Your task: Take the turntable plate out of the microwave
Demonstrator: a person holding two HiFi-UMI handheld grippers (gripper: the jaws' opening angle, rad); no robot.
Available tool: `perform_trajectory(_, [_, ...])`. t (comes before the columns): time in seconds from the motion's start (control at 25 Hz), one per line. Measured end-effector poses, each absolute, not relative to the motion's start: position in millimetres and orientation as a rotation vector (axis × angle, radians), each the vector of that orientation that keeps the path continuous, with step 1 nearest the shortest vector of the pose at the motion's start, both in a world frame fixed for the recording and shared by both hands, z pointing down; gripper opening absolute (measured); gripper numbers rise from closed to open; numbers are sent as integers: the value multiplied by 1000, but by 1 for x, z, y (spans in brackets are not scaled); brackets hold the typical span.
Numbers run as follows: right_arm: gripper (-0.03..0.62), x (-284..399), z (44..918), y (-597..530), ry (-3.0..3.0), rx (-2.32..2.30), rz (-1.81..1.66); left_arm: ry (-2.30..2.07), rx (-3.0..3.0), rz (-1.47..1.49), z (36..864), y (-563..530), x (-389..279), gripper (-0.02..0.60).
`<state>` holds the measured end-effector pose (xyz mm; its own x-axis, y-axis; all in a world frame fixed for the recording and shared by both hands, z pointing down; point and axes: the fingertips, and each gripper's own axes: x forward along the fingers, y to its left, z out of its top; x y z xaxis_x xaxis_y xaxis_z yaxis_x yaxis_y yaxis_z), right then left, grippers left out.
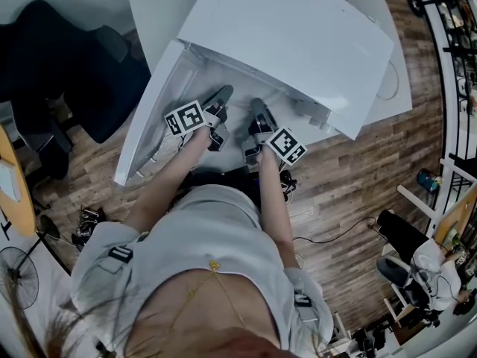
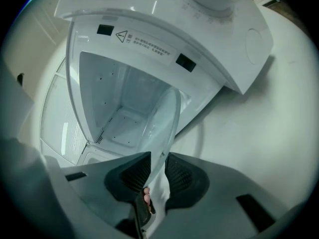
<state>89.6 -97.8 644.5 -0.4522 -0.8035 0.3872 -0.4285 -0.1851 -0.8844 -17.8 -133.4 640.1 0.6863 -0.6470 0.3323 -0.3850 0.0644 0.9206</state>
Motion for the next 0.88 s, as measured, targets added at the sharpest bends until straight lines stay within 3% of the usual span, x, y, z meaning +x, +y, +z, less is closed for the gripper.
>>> perform_trajectory(0.88, [80, 89, 644, -76, 1765, -1387, -1699, -849, 1588, -368, 645, -146, -15, 86])
